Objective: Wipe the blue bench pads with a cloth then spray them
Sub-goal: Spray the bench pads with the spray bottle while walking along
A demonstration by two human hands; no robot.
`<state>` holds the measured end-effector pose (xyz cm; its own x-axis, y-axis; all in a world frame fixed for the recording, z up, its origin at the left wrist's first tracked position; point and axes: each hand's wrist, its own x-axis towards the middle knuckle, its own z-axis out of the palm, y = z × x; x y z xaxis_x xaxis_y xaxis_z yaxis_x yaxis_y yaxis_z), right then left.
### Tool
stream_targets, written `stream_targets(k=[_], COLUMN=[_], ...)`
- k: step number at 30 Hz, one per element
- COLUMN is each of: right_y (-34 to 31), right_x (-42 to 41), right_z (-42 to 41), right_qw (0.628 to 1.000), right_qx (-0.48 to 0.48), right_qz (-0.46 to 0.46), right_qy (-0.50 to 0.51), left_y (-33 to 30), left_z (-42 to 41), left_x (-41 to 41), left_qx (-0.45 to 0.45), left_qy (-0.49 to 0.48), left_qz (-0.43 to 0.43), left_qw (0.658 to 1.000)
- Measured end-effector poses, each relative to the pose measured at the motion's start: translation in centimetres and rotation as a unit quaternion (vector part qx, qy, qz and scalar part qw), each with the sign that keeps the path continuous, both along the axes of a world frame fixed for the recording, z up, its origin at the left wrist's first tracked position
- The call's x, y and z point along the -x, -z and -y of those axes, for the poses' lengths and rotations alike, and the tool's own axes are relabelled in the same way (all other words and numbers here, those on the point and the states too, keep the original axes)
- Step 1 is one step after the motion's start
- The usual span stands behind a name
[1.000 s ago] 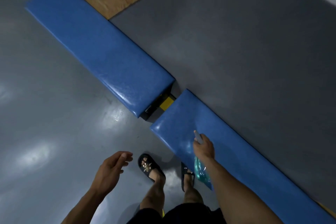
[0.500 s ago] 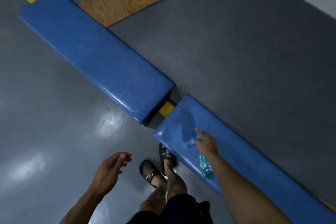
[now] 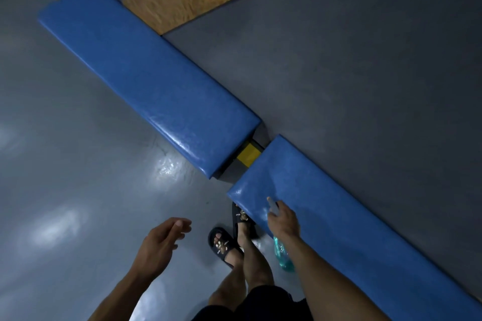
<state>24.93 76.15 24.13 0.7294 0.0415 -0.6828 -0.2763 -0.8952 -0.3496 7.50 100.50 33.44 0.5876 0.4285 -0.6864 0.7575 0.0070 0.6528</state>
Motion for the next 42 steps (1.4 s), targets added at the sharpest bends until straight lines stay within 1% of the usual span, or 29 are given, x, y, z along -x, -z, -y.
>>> stream_targets(k=[2,6,10,13,16,21,24,25,28,31,34,38,42], right_y=[-0.3,-0.4,-1.0,-1.1,-1.8,-1.5,-1.0,-0.7,0.1,1.0,1.6,1.7,2.1], right_x=[-2.8,-8.3,-11.5,-12.7,-12.7,-10.9,-9.2,-8.6,-7.1,-5.7,-4.6,-4.2,-5.6], right_z=[0.5,1.8,1.8,1.4,0.5,-1.9,-4.4,-5.4,-8.4,-11.2,-13.2,-14.9,-16.1], right_qw=[0.999,0.996,0.997,0.996,0.997,0.996,0.988,0.985,0.983,0.984,0.987,0.995,0.999], right_qx=[-0.016,-0.001,0.017,0.028,0.005,-0.083,-0.091,-0.096,-0.094,-0.082,-0.058,-0.029,-0.005], right_qz=[0.009,0.040,0.041,0.041,0.031,-0.005,-0.040,-0.042,-0.050,-0.065,-0.071,-0.051,-0.045], right_qy=[0.041,0.079,0.066,0.075,0.074,-0.012,-0.116,-0.136,-0.152,-0.142,-0.134,-0.084,-0.022], left_y=[0.0,-0.2,-0.6,-0.9,-1.3,-1.6,-1.8,-1.9,-1.7,-1.5,-1.2,-0.7,-0.1], left_z=[0.0,0.1,-0.5,-1.0,-1.4,-1.8,-2.3,-2.6,-3.7,-5.2,-7.0,-9.8,-13.1], left_x=[-0.6,-2.2,-4.2,-6.4,-8.4,-9.9,-9.8,-9.5,-8.2,-6.8,-5.8,-5.0,-4.4], left_qx=[0.001,0.008,0.003,-0.005,-0.011,-0.013,-0.016,-0.017,-0.019,-0.017,-0.013,-0.001,0.009], left_qy=[-0.003,-0.006,0.002,0.002,0.005,-0.005,-0.022,-0.027,-0.049,-0.067,-0.065,-0.064,-0.050], left_qz=[-0.003,-0.006,-0.005,0.000,0.010,0.022,0.026,0.029,0.021,0.011,0.007,0.001,0.004], left_qw=[1.000,1.000,1.000,1.000,1.000,1.000,0.999,0.999,0.998,0.998,0.998,0.998,0.999])
